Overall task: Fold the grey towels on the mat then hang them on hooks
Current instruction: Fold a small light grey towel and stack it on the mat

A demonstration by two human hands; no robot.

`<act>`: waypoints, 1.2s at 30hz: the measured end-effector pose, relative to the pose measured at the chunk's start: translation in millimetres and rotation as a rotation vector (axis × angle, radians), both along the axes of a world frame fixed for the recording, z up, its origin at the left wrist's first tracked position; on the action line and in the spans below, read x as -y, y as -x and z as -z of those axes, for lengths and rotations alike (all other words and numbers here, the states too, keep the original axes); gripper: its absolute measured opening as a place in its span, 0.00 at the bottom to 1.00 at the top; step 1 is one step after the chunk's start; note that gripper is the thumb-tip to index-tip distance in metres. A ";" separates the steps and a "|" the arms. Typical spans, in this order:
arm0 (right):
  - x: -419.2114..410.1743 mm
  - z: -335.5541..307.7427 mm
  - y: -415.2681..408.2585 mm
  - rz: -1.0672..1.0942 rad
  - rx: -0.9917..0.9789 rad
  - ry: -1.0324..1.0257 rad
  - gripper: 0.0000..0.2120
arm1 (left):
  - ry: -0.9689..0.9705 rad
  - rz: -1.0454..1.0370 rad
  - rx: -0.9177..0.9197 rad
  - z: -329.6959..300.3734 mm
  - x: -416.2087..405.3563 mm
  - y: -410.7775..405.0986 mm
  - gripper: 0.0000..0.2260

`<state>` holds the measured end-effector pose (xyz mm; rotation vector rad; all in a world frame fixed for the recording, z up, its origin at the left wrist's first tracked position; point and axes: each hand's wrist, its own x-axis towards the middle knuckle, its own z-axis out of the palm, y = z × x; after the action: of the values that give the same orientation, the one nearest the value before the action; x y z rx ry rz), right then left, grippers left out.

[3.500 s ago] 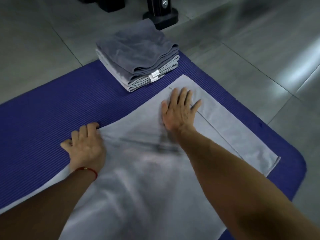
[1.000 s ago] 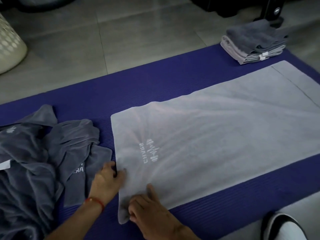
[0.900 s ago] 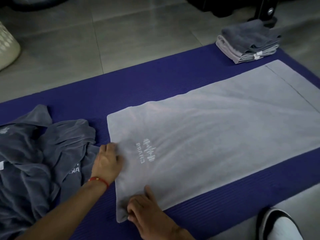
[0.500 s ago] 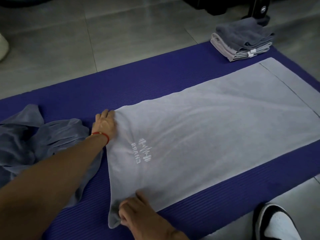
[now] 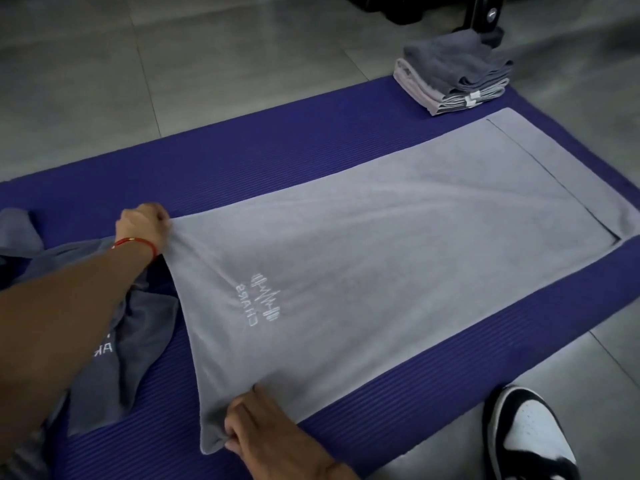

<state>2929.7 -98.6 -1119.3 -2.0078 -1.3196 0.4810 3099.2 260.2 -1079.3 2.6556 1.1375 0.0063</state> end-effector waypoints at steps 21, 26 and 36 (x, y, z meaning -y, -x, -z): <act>34.1 -72.5 -123.4 0.586 -0.818 0.092 0.06 | 0.639 0.164 0.102 -94.1 24.8 -2.4 0.11; 76.7 -99.8 -199.6 0.684 -0.633 0.087 0.09 | 0.447 0.319 0.197 -124.7 50.1 -52.0 0.10; 281.8 -185.8 -367.4 0.891 -0.475 0.135 0.10 | 0.412 0.405 0.373 -172.8 198.8 -260.6 0.05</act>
<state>3297.1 -380.4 -933.5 -2.1585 -0.0618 0.5579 3359.8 61.3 -906.5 2.3303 0.4196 0.1656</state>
